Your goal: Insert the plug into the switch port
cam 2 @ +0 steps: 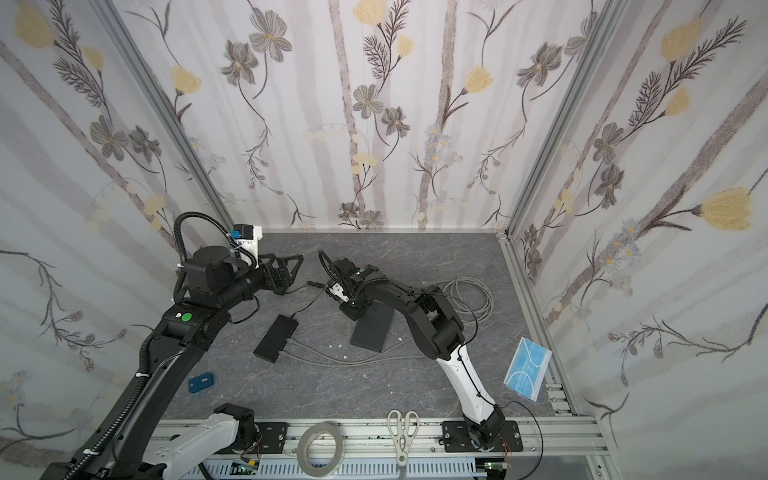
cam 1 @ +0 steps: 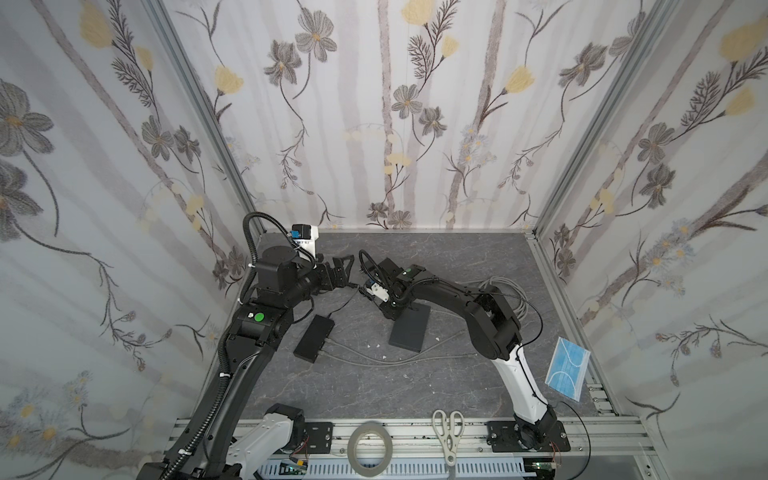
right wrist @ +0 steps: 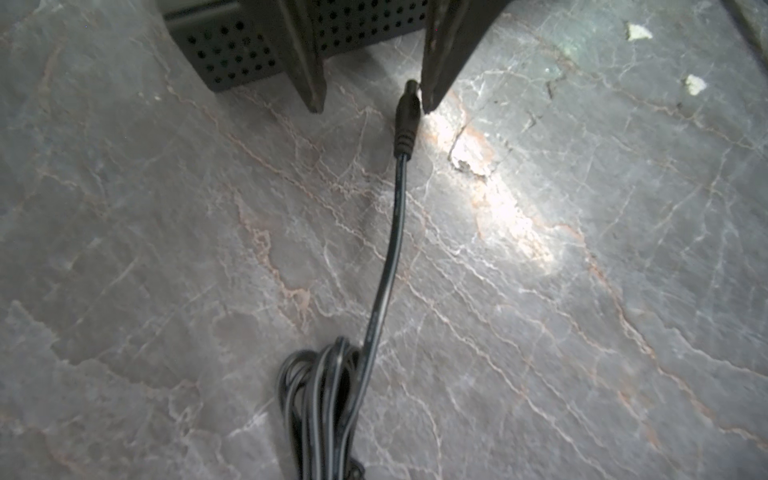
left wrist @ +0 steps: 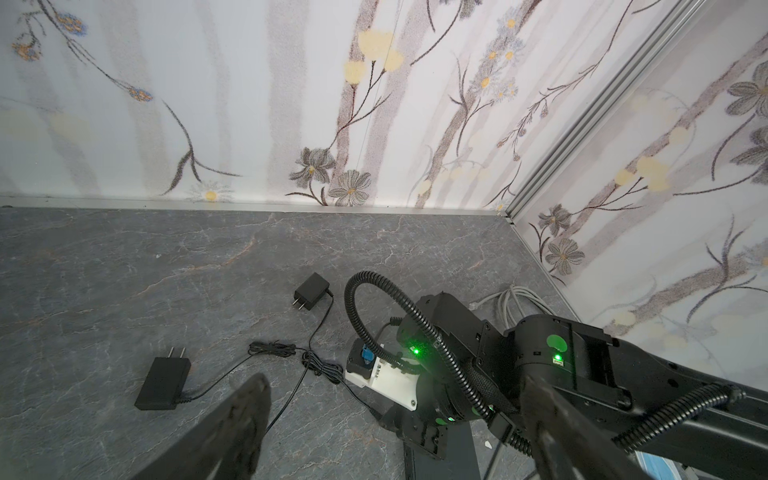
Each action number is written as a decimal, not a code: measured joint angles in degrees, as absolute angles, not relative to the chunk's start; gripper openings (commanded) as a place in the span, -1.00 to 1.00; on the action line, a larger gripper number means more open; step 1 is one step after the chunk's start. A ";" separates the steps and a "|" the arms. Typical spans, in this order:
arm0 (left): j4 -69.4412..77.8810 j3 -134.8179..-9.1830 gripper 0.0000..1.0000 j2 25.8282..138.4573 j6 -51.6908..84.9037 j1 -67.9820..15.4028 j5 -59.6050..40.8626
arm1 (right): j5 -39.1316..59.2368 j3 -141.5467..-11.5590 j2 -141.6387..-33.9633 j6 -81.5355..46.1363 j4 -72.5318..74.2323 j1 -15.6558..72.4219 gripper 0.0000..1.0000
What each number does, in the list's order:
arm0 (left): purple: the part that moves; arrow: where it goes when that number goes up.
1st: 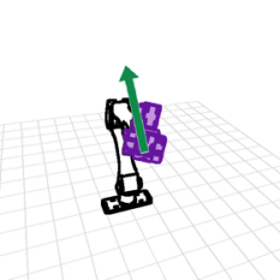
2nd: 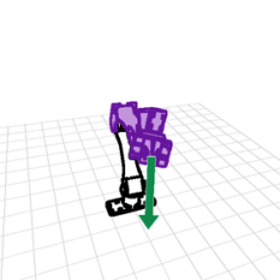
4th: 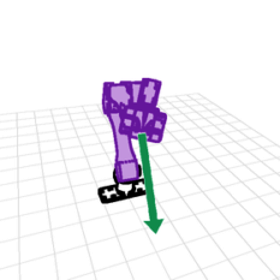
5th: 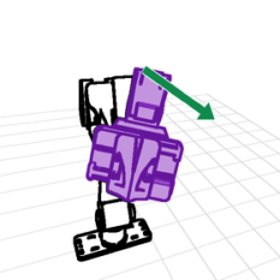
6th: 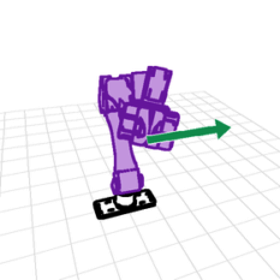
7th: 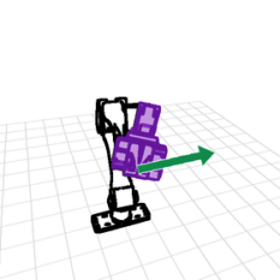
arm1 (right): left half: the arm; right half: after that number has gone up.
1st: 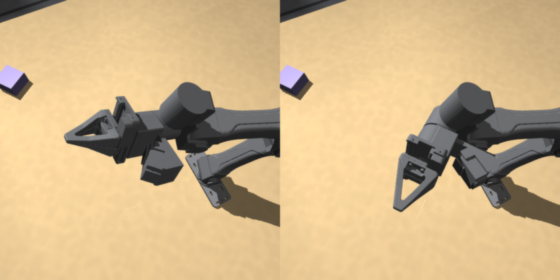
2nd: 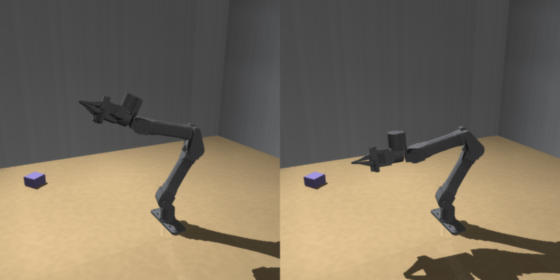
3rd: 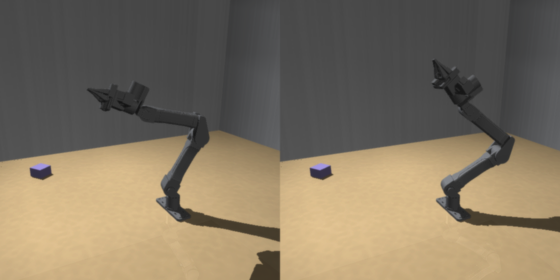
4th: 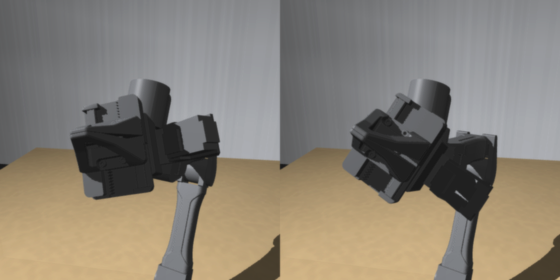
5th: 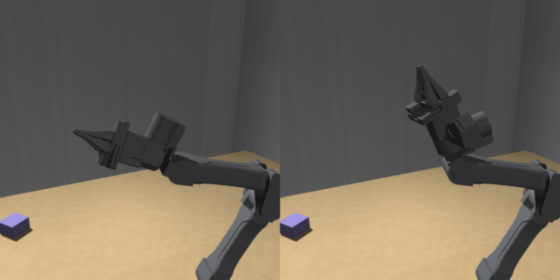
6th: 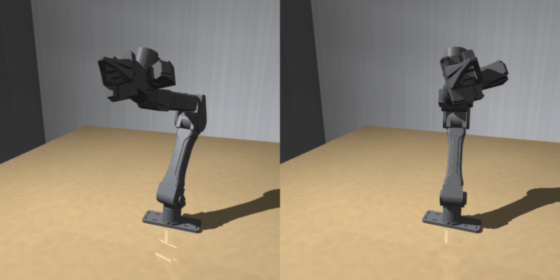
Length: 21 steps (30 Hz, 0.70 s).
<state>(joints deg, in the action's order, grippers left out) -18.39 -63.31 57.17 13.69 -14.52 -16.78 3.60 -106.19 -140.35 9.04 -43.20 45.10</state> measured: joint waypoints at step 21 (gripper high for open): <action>-17.08 -62.70 0.89 58.43 14.61 -12.27 -17.80 | 1.37 -95.18 -133.67 9.47 -35.51 46.98 -1.00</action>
